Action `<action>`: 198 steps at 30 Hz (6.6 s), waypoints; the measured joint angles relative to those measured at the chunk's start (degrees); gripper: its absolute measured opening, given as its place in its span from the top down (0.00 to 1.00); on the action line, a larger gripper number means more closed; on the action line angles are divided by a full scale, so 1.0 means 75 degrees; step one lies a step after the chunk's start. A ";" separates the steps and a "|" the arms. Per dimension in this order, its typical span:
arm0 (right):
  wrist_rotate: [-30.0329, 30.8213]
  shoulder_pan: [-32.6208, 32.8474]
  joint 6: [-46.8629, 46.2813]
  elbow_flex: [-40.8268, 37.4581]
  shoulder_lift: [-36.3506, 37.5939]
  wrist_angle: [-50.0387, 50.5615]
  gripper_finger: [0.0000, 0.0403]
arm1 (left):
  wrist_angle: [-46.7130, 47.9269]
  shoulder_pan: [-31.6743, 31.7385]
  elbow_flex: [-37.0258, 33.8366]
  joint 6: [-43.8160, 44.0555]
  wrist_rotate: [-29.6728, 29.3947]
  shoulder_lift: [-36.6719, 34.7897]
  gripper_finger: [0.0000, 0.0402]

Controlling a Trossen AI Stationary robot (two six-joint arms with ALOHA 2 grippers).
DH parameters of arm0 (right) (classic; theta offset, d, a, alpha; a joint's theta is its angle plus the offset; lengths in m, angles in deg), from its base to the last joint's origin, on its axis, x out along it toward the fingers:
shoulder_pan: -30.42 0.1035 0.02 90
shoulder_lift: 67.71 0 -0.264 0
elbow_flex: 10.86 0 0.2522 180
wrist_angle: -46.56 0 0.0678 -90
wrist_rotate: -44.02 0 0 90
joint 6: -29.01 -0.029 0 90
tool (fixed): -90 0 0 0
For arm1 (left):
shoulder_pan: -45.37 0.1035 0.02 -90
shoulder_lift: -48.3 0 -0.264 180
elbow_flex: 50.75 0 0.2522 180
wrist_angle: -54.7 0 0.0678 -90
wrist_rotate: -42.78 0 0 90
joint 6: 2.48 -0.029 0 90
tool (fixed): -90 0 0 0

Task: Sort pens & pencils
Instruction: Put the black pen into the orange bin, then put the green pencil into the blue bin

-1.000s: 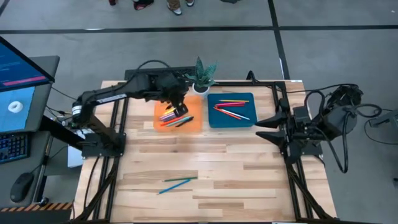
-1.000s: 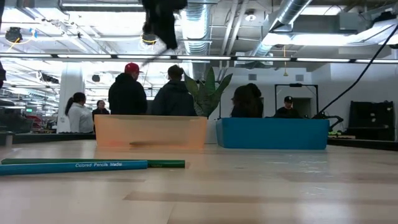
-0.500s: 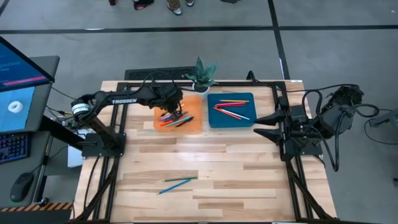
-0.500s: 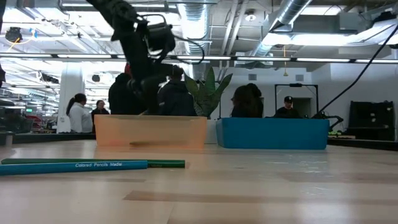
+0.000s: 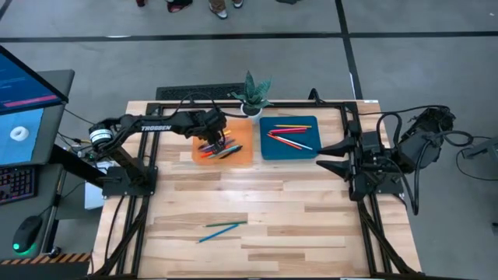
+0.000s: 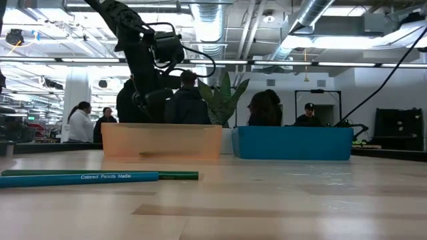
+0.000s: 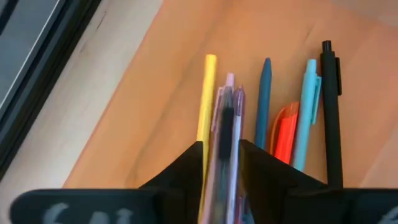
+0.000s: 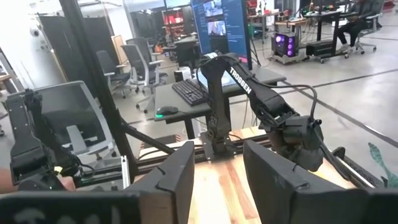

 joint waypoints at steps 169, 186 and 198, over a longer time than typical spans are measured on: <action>-0.5627 -0.4313 0.1113 0.1568 -0.3448 -0.3245 0.94 | -0.3199 -0.5980 0.3517 0.0283 -0.2632 -0.2139 1.00; -0.4271 -0.5541 0.2254 0.1576 -0.1826 0.0248 0.94 | -0.1250 -0.5964 0.3519 0.1776 -0.3676 -0.2409 0.74; -0.4913 -0.8599 0.3551 -0.1103 -0.2045 0.2600 0.94 | 0.0236 -0.5963 0.3522 0.3077 -0.3832 -0.2617 0.75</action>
